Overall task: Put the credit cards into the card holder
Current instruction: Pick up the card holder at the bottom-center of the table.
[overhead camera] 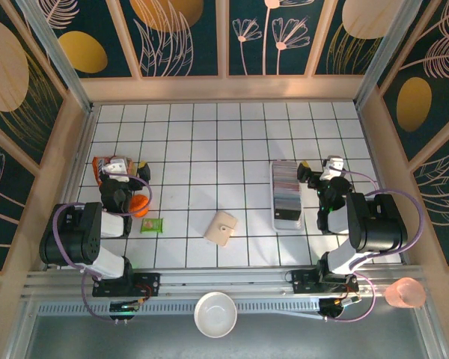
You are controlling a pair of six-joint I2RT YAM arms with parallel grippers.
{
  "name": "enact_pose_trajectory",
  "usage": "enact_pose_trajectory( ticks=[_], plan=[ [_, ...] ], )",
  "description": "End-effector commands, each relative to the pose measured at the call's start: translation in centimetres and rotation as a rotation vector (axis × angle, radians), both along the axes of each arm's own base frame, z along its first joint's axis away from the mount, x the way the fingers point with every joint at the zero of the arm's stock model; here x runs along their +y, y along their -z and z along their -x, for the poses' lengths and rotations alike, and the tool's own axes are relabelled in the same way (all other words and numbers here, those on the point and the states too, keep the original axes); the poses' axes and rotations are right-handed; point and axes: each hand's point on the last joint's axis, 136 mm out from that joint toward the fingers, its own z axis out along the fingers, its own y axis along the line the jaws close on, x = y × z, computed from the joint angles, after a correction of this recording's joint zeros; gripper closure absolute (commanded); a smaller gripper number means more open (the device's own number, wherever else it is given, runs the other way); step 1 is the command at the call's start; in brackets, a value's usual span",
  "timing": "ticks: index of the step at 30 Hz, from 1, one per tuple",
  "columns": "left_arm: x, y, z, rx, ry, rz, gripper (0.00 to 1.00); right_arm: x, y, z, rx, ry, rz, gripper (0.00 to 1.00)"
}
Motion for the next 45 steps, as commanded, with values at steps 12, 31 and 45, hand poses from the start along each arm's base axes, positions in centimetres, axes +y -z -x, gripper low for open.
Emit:
enact_pose_trajectory(
  ticks=[12,31,45],
  plan=[
    [0.4,-7.4,0.9,-0.089,-0.041,0.095,0.01,-2.5,-8.1,1.6,-0.09,0.18,-0.112,0.01],
    [-15.2,-3.6,5.2,0.552,0.349,0.589,0.1,14.1,-13.0,9.3,0.468,-0.229,-0.492,0.29],
    [-25.2,3.9,15.9,0.863,0.651,0.591,0.25,29.4,1.7,16.1,0.891,-0.397,-0.434,0.95]
  ],
)
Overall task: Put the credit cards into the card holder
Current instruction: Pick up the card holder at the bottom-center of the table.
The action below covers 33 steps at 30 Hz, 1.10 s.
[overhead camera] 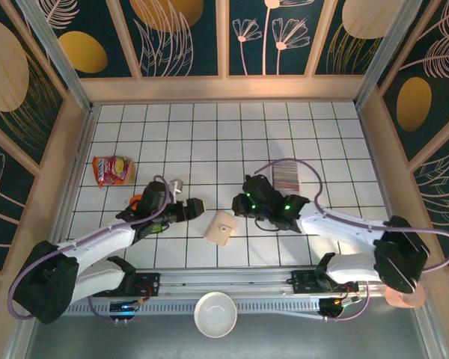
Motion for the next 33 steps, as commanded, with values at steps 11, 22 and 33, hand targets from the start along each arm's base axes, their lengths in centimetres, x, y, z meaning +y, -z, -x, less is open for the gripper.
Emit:
enact_pose_trajectory(
  ticks=[11,22,33],
  plan=[
    [-4.0,2.4,2.8,0.068,0.113,-0.025,0.35,1.6,6.1,1.7,0.15,0.015,0.032,1.0],
    [-4.8,3.9,3.7,0.1,0.15,-0.064,0.39,-0.8,9.2,3.0,0.184,0.048,0.16,1.0],
    [-7.4,3.1,5.6,0.109,0.235,0.015,0.49,-2.0,10.6,3.9,0.194,0.083,0.203,1.0]
  ],
)
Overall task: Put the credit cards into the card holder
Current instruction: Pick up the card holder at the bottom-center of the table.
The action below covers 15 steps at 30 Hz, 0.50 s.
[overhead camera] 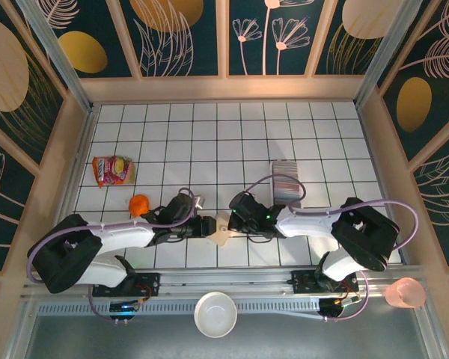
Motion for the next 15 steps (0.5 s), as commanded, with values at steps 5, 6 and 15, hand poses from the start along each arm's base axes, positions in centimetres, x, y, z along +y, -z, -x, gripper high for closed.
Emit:
enact_pose_trajectory(
  ticks=[5,6,15],
  plan=[
    [-4.9,-3.1,2.2,0.019,0.137,0.192,0.54,-2.7,2.7,1.7,0.047,0.036,0.113,1.0],
    [-5.2,-3.3,2.3,0.02,0.147,0.2,0.55,-2.7,2.7,1.7,0.045,0.037,0.113,1.0],
    [-5.7,-3.7,1.8,0.004,0.121,0.198,0.68,-3.0,1.8,1.6,0.01,0.062,0.093,1.0]
  ],
)
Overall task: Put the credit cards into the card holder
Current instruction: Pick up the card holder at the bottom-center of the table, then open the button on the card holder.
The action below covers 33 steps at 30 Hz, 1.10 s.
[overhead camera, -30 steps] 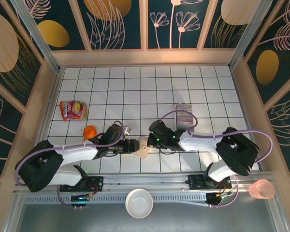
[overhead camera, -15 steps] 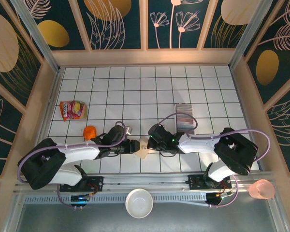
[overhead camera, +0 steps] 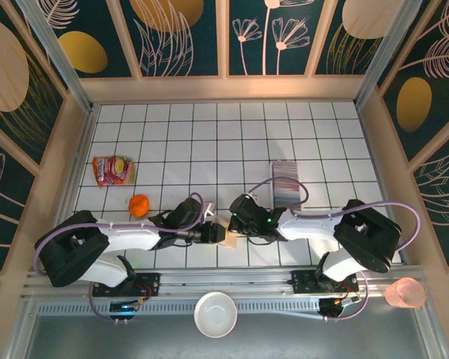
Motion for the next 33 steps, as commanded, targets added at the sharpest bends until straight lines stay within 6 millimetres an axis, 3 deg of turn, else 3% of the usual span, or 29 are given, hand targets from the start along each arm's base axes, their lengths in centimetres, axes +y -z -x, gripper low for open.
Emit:
enact_pose_trajectory(
  ticks=[1,4,7,10,12,13,17,19,22,25,29,33],
  plan=[
    [-1.7,-2.5,-1.5,-0.055,-0.021,0.068,0.75,-2.3,1.5,1.3,0.019,0.013,0.078,1.0],
    [-1.5,-2.8,-1.8,-0.064,-0.045,0.065,0.9,-1.2,-0.7,0.9,-0.055,-0.023,0.006,1.0],
    [-0.8,-3.5,-2.4,-0.102,-0.073,0.035,0.99,-0.5,-4.5,-0.6,-0.167,-0.029,-0.037,0.97],
    [0.9,-5.0,-4.0,-0.196,-0.153,-0.047,1.0,0.0,-9.3,-1.7,-0.303,-0.052,-0.102,0.8],
    [2.5,-6.6,-5.4,-0.273,-0.227,-0.102,1.0,0.1,-12.5,-2.1,-0.39,-0.064,-0.15,0.56],
    [3.1,-7.8,-6.0,-0.319,-0.259,-0.111,1.0,0.0,-14.0,-2.2,-0.438,-0.072,-0.173,0.49],
    [4.3,-13.1,-7.2,-0.478,-0.323,-0.051,1.0,0.5,-19.6,-2.0,-0.662,-0.191,-0.249,0.43],
    [4.8,-15.0,-7.4,-0.541,-0.333,-0.029,1.0,0.8,-21.5,-2.1,-0.75,-0.223,-0.26,0.3],
    [5.3,-17.1,-7.5,-0.615,-0.332,-0.012,1.0,1.2,-23.7,-3.0,-0.858,-0.259,-0.215,0.27],
    [6.3,-18.5,-7.6,-0.668,-0.361,-0.01,1.0,2.6,-25.8,-3.5,-0.805,-0.322,-0.243,0.29],
    [6.6,-20.0,-7.4,-0.721,-0.358,0.031,1.0,5.4,-27.6,-2.4,-0.695,-0.44,-0.373,0.43],
    [6.5,-21.3,-7.1,-0.753,-0.361,0.091,1.0,6.2,-28.0,-2.5,-0.647,-0.427,-0.405,0.53]
  ],
)
